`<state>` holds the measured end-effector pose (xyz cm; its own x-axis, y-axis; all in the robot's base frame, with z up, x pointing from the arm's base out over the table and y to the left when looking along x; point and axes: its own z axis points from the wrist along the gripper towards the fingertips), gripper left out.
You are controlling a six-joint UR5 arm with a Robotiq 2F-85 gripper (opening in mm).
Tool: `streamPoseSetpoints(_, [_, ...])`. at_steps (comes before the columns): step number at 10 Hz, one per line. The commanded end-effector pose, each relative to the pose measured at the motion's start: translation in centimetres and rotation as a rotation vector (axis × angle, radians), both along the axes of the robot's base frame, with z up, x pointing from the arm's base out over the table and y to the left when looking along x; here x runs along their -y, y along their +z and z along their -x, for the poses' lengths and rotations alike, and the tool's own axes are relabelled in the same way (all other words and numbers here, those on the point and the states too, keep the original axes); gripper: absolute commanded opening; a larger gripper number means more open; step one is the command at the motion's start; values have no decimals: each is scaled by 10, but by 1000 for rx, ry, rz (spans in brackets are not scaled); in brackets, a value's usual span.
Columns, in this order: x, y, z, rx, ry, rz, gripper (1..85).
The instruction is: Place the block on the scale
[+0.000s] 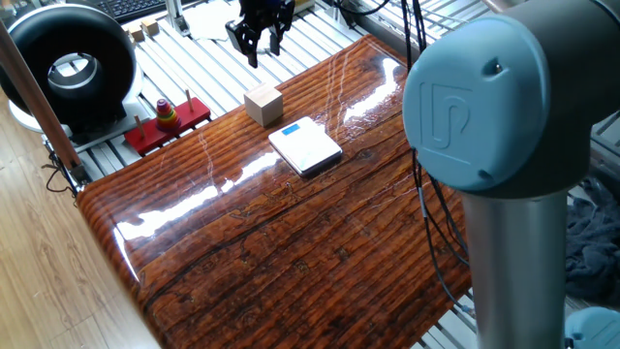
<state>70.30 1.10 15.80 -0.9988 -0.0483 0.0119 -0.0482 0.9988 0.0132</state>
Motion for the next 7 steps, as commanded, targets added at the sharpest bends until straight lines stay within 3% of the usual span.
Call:
streamPoseSetpoints(1, [0, 0, 8, -36, 16, -1, 493])
streamPoseSetpoints(2, [10, 0, 9, -38, 32, 34, 493])
streamPoseSetpoints(4, [15, 0, 7, -33, 21, 54, 483])
streamPoseSetpoints(7, [6, -1, 1, -10, 21, 22, 480])
